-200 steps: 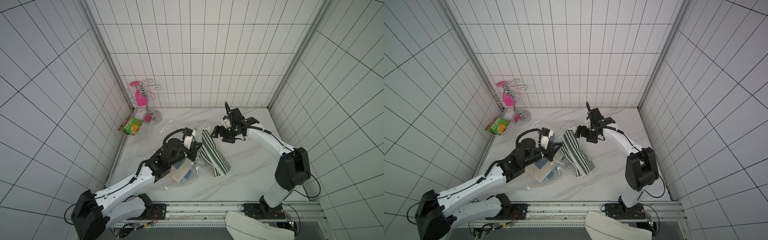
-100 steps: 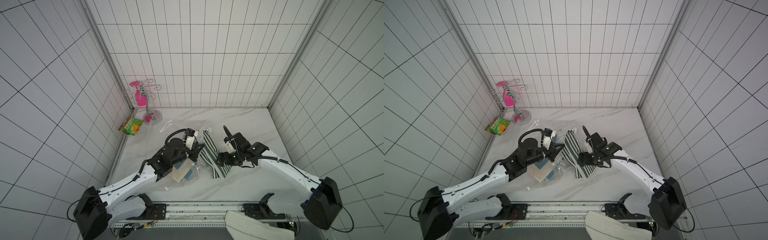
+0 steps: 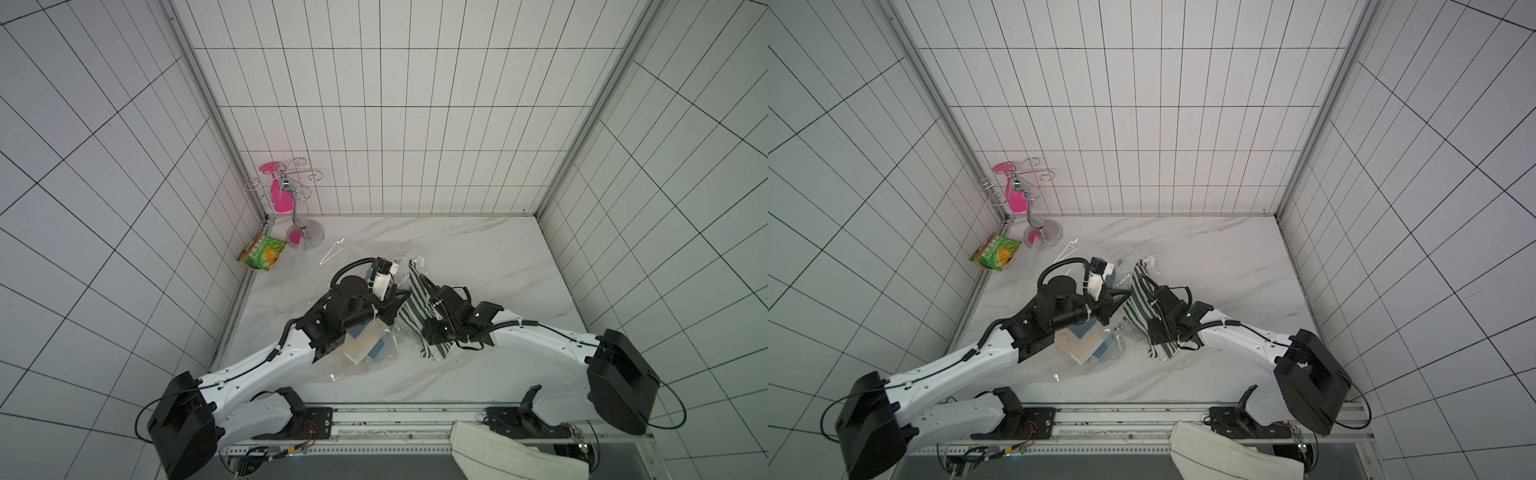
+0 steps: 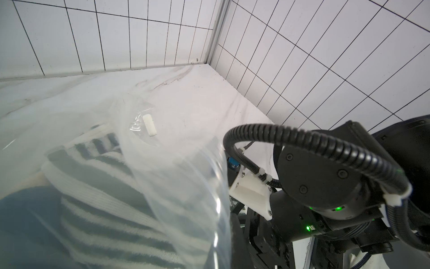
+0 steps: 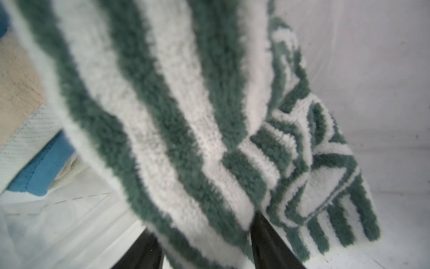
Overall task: Place the folded towel into the vacuum bag
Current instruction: Place the towel in the vacuum bag.
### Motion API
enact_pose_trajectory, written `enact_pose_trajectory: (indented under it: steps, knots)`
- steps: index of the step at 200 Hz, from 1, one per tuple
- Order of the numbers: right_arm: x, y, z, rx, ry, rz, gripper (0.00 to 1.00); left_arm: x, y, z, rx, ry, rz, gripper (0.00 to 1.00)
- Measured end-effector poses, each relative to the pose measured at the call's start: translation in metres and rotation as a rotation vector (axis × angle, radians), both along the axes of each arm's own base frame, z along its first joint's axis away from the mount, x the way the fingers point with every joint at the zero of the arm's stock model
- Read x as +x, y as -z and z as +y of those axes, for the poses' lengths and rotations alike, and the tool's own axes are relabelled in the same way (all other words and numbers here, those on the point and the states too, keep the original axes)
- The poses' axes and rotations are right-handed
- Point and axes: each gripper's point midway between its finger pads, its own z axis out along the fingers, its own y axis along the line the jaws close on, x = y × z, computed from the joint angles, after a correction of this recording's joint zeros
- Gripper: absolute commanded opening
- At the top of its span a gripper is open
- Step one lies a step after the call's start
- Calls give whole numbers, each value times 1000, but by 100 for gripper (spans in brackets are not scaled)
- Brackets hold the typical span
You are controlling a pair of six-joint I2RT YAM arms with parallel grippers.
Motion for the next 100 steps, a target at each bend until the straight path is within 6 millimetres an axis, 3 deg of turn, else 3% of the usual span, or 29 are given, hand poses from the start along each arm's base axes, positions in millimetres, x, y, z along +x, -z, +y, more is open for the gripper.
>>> enact_pose_trajectory:
  steps: [9,19,57,74,100]
  knots:
    - [2,0,0,1,4,-9,17,0,1,0,1,1,2,0]
    - [3,1,1,3,4,-13,8,0,1,-1,0,3,4,0]
    - [0,-7,1,72,-10,72,2,-3,2,-2,-1,22,11,0]
    - [5,-35,5,174,-10,153,0,-7,4,-4,3,39,19,0]
    - [25,-104,22,361,-39,184,0,-19,6,-12,11,81,27,0]
